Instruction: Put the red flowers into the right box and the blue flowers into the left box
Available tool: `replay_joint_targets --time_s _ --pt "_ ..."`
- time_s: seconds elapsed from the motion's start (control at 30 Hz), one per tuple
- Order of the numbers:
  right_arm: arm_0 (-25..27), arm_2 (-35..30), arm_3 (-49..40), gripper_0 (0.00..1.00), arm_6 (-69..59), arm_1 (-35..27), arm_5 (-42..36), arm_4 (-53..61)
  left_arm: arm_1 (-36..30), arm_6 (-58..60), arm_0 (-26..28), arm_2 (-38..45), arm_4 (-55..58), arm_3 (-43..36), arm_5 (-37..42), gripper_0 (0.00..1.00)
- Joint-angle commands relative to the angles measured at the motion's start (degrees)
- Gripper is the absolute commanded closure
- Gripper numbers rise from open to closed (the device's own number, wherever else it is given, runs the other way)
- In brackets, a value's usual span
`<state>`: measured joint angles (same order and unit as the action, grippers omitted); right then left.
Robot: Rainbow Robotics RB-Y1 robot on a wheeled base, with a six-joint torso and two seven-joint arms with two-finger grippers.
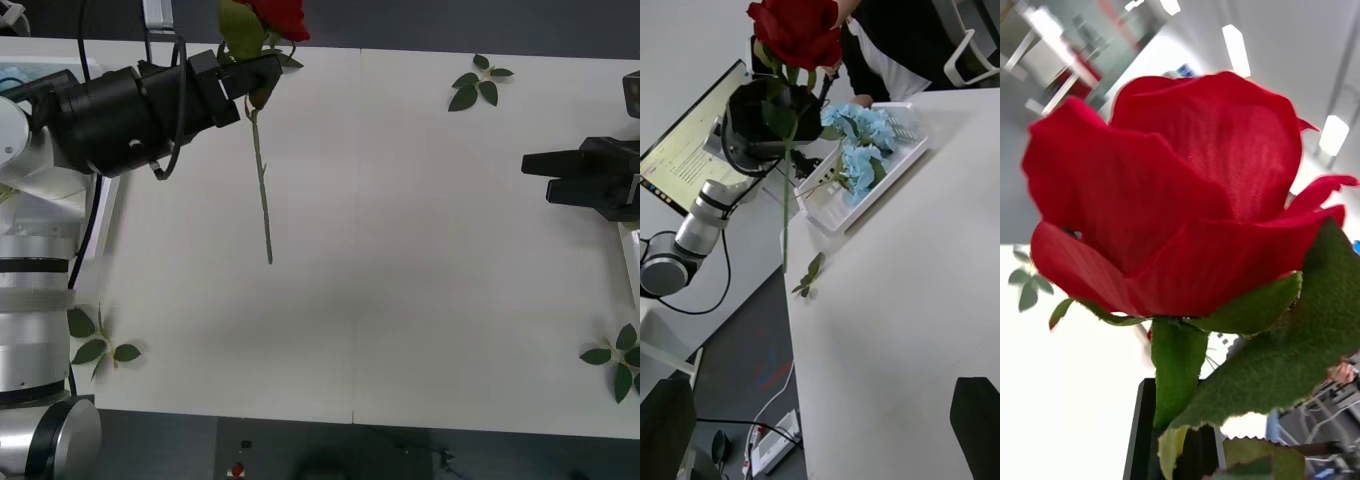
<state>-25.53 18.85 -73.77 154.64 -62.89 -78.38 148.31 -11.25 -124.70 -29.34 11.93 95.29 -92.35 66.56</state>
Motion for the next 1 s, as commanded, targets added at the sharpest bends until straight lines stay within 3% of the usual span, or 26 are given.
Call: replay_joint_targets --time_s 0.03,0.37,0.63,1.0 --pt "-0.3 -0.7 -1.8 0.00 0.4 1.3 -0.6 1.0 5.6 -11.5 0.0 -3.5 4.5 3.0 -3.2 1.00" --pt "-0.2 -0.4 -1.9 0.00 0.4 5.1 -0.3 0.3 12.3 -29.8 0.1 -15.6 11.8 5.5 -17.9 1.00" --pt "-0.2 -0.2 -1.8 0.00 0.4 8.7 1.3 -2.0 12.3 -30.3 0.2 -25.1 21.3 7.5 -27.6 1.00" --pt "-0.3 -0.1 -1.8 0.00 0.4 11.8 3.3 -5.9 12.3 -30.3 1.2 -32.0 25.7 7.6 -31.7 1.00"
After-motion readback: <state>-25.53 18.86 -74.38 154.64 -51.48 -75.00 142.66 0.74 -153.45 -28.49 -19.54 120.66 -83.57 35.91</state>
